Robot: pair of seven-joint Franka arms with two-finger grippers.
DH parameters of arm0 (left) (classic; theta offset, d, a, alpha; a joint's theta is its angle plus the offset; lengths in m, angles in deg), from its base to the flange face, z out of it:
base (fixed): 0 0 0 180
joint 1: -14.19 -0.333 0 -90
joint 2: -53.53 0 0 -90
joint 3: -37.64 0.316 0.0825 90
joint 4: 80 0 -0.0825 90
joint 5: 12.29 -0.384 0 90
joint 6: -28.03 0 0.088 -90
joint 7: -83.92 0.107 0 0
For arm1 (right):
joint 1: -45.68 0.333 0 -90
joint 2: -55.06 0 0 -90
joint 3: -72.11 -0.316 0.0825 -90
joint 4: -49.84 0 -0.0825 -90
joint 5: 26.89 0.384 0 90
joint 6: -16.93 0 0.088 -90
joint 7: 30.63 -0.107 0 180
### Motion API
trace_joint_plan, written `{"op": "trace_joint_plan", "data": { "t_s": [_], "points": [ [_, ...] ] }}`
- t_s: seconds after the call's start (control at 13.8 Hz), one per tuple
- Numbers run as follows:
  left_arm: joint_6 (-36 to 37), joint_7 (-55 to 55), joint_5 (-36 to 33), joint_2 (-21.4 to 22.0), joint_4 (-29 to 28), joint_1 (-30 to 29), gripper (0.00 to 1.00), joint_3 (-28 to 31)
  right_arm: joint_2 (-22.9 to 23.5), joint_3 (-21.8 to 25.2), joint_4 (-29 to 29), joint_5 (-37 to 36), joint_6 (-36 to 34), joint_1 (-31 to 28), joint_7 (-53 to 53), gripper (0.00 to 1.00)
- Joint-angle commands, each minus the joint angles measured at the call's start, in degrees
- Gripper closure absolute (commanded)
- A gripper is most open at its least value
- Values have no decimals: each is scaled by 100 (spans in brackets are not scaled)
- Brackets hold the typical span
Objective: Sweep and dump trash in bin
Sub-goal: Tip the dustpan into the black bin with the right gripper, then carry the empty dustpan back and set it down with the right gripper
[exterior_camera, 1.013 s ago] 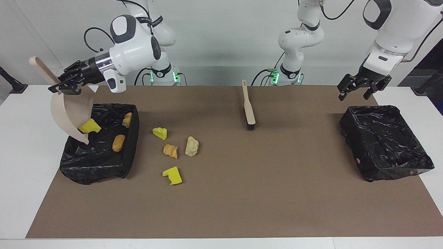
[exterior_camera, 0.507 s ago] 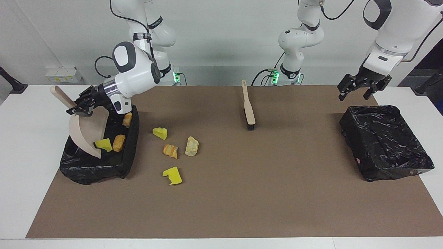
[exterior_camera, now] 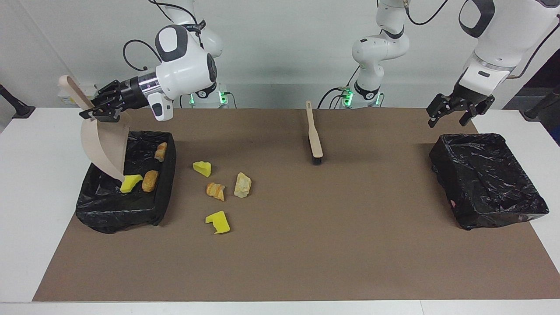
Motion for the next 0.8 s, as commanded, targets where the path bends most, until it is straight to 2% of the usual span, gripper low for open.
{"op": "trace_joint_plan", "data": {
  "t_s": [0.0,0.14,0.29,0.51,0.58,0.72],
  "points": [
    [67,42,-102,42,-8,-54,0,-34,107,-10,485,775,20,-89,88,100],
    [67,42,-102,42,-17,-54,0,-25,361,-19,872,1538,21,-46,-419,100],
    [67,42,-102,50,-17,-54,0,-34,494,-37,1005,2051,134,-1,-1322,100],
    [67,42,-102,50,-17,-54,0,-34,1011,-151,1952,3280,-215,332,-2221,100],
    [59,42,-102,50,-17,-54,0,-34,1187,-186,2268,3509,-373,385,-2798,100],
    [32,42,-102,59,-52,-54,0,-25,1547,-186,2726,3966,-638,866,-3949,100]
  ]
}}
